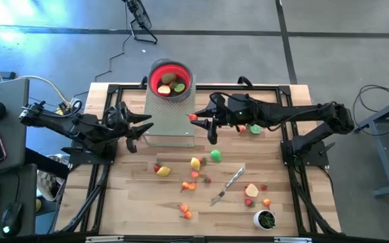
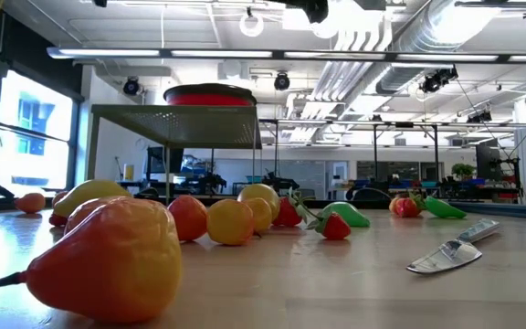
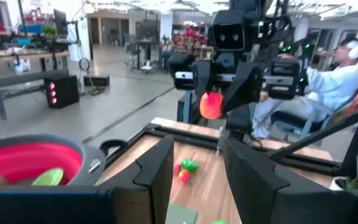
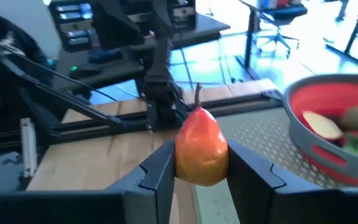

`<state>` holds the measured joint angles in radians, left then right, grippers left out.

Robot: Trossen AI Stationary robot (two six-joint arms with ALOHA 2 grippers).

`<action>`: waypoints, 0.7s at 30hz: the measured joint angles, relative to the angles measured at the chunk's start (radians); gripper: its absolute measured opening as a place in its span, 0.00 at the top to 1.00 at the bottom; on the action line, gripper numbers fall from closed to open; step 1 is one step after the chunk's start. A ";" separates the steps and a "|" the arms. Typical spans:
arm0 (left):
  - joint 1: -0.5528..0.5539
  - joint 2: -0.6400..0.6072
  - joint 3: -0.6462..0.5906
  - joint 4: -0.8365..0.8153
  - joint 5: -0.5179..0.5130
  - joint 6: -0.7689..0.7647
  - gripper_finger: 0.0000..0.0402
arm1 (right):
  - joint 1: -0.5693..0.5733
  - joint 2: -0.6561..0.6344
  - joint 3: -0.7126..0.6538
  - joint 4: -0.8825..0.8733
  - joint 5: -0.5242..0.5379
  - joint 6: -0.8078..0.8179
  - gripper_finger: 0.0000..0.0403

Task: Pick & Place Fruit
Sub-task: Put the orange pear into the red strainer on the shelf

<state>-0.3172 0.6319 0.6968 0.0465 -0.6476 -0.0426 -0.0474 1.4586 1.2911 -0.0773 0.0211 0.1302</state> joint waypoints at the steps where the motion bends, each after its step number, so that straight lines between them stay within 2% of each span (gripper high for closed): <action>1: 0.010 0.010 0.000 0.015 0.015 0.008 0.66 | 0.001 0.000 0.000 0.005 -0.004 -0.006 0.70; 3: 0.051 0.036 0.000 0.032 0.069 0.002 0.66 | 0.001 0.002 0.000 0.007 -0.005 -0.021 0.70; 5: 0.108 0.072 0.000 0.040 0.166 -0.048 0.66 | 0.002 0.003 0.000 0.005 -0.006 -0.027 0.70; 9: 0.219 0.200 -0.001 0.065 0.291 -0.146 0.66 | 0.008 0.003 0.000 0.006 -0.007 -0.030 0.71; 13: 0.292 0.290 -0.002 0.186 0.401 -0.116 0.66 | 0.008 0.003 0.000 -0.024 -0.080 -0.030 0.70; 18: 0.442 0.310 0.000 0.315 0.704 -0.097 0.66 | 0.008 0.003 0.000 -0.052 -0.103 -0.031 0.71; 21: 0.531 0.313 0.000 0.318 0.820 -0.121 0.66 | 0.008 0.003 0.000 -0.047 -0.097 -0.056 0.71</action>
<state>0.2135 0.9446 0.6971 0.3644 0.1729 -0.1639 -0.0399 1.4620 1.2911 -0.1246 -0.0757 0.0743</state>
